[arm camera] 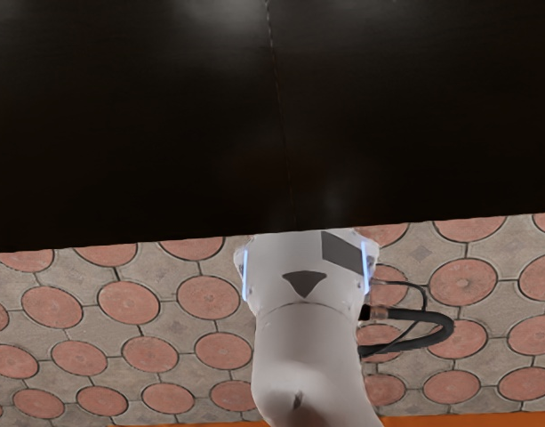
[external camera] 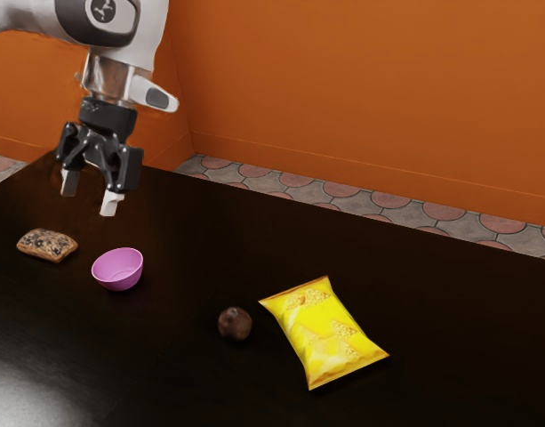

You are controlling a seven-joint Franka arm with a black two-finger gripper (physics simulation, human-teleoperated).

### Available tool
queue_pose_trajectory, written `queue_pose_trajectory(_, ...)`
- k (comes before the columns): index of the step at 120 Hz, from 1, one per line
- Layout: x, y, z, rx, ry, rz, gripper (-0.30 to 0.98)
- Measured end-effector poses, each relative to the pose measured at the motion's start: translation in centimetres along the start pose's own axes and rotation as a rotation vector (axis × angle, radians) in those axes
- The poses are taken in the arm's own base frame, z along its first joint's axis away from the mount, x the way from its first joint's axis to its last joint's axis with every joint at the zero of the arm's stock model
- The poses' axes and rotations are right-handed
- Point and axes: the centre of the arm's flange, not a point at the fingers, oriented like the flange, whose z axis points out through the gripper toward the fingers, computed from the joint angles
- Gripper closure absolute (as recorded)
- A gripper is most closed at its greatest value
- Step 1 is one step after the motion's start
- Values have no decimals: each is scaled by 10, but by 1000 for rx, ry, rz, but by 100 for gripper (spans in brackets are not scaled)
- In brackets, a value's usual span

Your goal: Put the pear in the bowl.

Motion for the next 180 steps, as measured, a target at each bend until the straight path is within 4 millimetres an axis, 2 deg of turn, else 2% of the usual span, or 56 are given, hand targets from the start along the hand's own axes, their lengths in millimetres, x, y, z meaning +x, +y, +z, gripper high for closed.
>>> queue_pose_trajectory(4,8,12,-18,20,96,18,0)
queue_pose_trajectory(10,24,34,-33,46,196,53,0)
queue_pose_trajectory(16,50,57,-35,69,256,90,0)
queue_pose_trajectory(20,76,73,-29,81,272,113,0)
queue_pose_trajectory(31,150,101,12,70,263,155,0)
queue_pose_trajectory(38,187,111,37,60,272,168,0)
queue_pose_trajectory(47,221,119,94,26,257,176,0)
queue_pose_trajectory(56,240,124,145,-32,261,169,0)
queue_pose_trajectory(59,242,123,158,-49,269,163,0)
queue_pose_trajectory(63,240,120,167,-69,296,152,0)
queue_pose_trajectory(76,218,97,156,-106,421,112,0)
queue_pose_trajectory(87,211,74,184,-122,427,69,0)
queue_pose_trajectory(94,211,72,193,-127,441,62,0)
queue_pose_trajectory(109,212,78,197,-127,480,68,0)
queue_pose_trajectory(124,219,82,195,-117,533,77,0)
queue_pose_trajectory(133,227,83,201,-111,541,79,0)
queue_pose_trajectory(161,244,71,200,-107,572,59,0)
queue_pose_trajectory(180,254,63,211,-104,559,45,0)
